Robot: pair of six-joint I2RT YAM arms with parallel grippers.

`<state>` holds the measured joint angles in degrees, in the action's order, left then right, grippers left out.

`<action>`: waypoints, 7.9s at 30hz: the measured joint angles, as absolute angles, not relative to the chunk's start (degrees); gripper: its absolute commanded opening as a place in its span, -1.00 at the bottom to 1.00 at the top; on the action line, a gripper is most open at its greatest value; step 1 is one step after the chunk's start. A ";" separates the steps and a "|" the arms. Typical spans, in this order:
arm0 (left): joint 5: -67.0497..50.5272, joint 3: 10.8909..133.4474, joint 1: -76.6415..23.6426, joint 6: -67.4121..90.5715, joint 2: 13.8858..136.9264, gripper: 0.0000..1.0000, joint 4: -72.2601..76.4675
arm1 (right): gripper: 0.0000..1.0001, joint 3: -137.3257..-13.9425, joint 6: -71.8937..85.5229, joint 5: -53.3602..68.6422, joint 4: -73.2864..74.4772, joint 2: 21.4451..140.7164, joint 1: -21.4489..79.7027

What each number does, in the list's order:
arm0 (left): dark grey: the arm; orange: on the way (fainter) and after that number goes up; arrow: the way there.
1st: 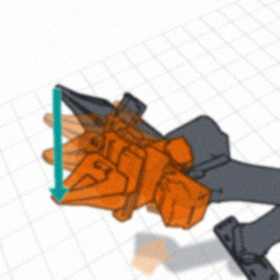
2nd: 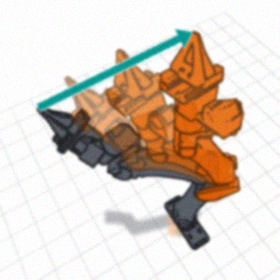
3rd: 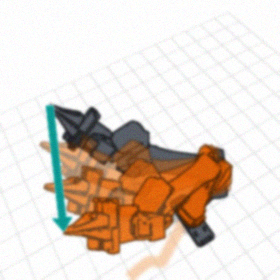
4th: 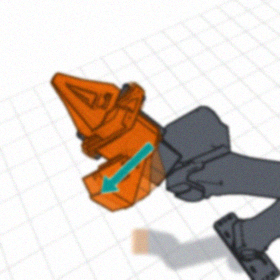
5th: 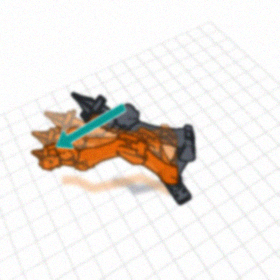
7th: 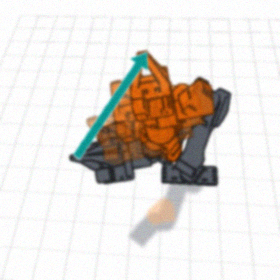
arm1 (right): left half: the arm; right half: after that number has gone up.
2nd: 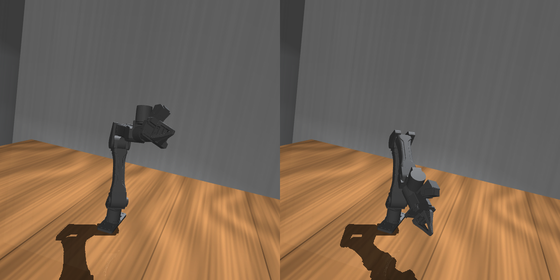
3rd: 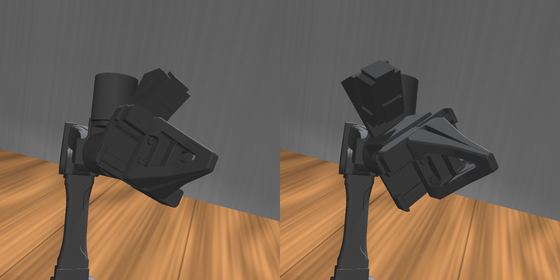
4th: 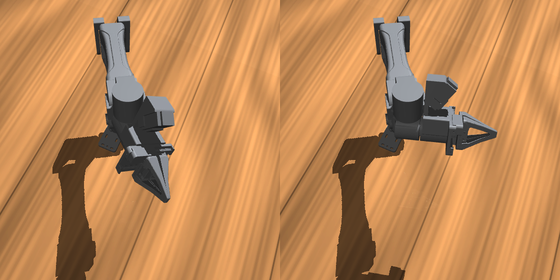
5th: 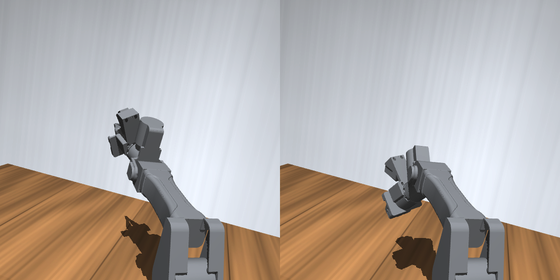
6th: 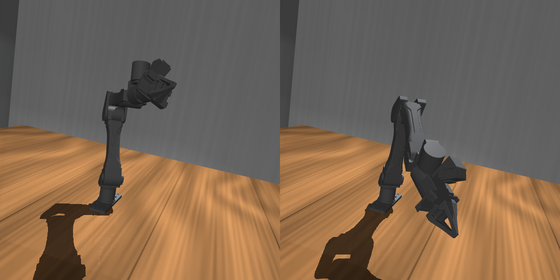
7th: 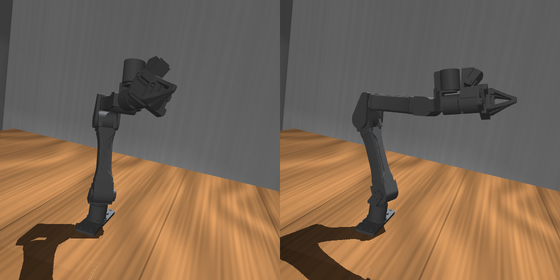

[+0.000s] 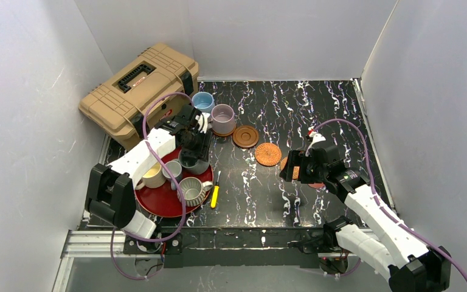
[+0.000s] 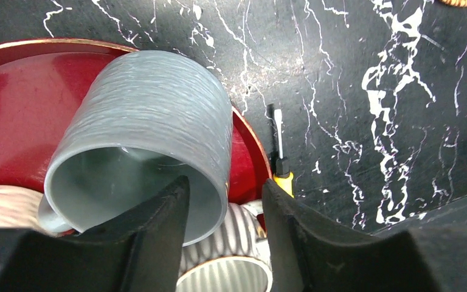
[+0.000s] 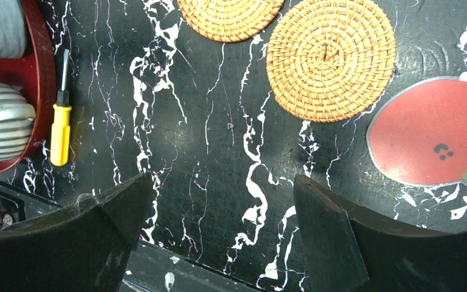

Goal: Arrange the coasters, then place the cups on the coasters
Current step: Place the cup on the tray, then pick up the cup from the tray, then place the cup on the coaster.

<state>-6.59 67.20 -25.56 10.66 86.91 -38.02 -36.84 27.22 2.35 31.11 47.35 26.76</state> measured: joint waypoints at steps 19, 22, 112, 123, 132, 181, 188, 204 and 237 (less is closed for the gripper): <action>-7.46 64.45 -25.56 4.34 87.92 -0.82 -38.41 | 0.90 -36.84 27.22 2.35 31.05 48.38 26.76; -7.70 64.42 -25.63 3.36 87.92 -1.00 -37.26 | 0.90 -36.84 27.22 2.35 31.07 48.38 26.76; -6.52 135.96 -43.59 8.56 134.28 -1.00 -58.19 | 0.97 -40.42 17.78 -9.87 27.00 32.75 26.76; -6.70 135.96 -42.15 6.70 134.65 -1.00 -55.42 | 0.97 -40.36 17.76 -9.96 26.98 32.60 26.76; -6.57 135.96 -41.34 5.93 134.82 -1.00 -55.20 | 0.97 -40.23 17.76 -9.96 26.96 32.56 26.76; -3.53 135.90 -40.40 5.30 138.15 -0.49 -55.16 | 0.97 -39.51 17.78 -9.91 26.85 32.23 26.76; -3.40 135.90 -40.36 5.13 138.15 -0.50 -55.18 | 0.97 -39.51 17.78 -9.74 26.85 32.23 26.76; -3.42 135.83 -40.47 5.69 138.15 -0.81 -53.95 | 0.97 -39.51 17.80 -9.26 26.85 32.23 26.76; -1.15 135.87 -40.99 6.72 138.15 -1.00 -54.00 | 0.97 -39.48 17.80 -8.84 26.85 32.34 26.76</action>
